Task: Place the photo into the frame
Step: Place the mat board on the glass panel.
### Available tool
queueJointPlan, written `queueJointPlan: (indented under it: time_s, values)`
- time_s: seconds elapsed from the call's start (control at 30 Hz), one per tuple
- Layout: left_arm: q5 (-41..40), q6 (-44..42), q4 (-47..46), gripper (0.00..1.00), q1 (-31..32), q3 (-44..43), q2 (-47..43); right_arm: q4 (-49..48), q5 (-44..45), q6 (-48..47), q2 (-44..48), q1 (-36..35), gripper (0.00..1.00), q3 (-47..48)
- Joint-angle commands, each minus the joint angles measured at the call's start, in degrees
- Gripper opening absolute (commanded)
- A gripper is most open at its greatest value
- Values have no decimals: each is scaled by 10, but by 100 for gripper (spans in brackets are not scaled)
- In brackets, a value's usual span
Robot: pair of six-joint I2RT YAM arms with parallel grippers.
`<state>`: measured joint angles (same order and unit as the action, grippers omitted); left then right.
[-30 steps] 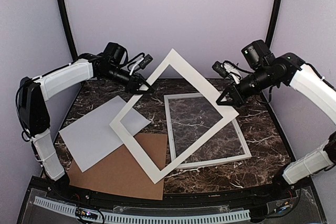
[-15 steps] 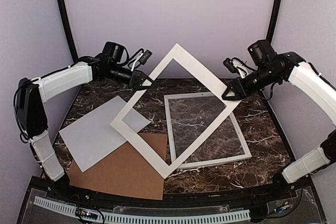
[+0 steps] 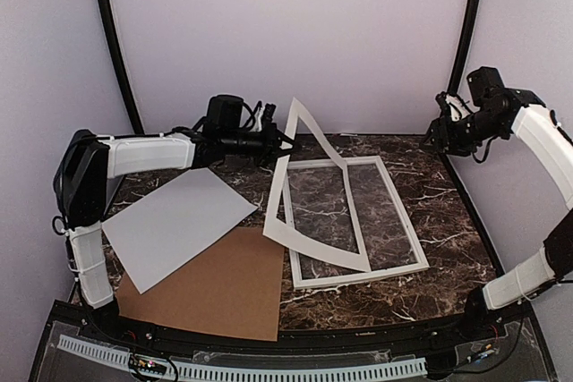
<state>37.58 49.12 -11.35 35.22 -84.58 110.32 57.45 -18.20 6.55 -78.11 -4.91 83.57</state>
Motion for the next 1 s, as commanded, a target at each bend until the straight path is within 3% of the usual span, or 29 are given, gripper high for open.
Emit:
queueJointPlan:
  time_s: [0.0,0.5,0.77,0.97]
  values:
    - [-97,138,-77,0,31,19,32,-21,-12,17,7,3,60,-5]
    - [-210,208,-99,2,82,37,102,-47,-38,26,-9,4,59,-39]
    - [-230,212,-95,14,100,29,129,-58,-43,27,-4,3,58,-58]
    - [-225,201,-82,32,101,30,136,-68,-51,29,-4,3,58,-75]
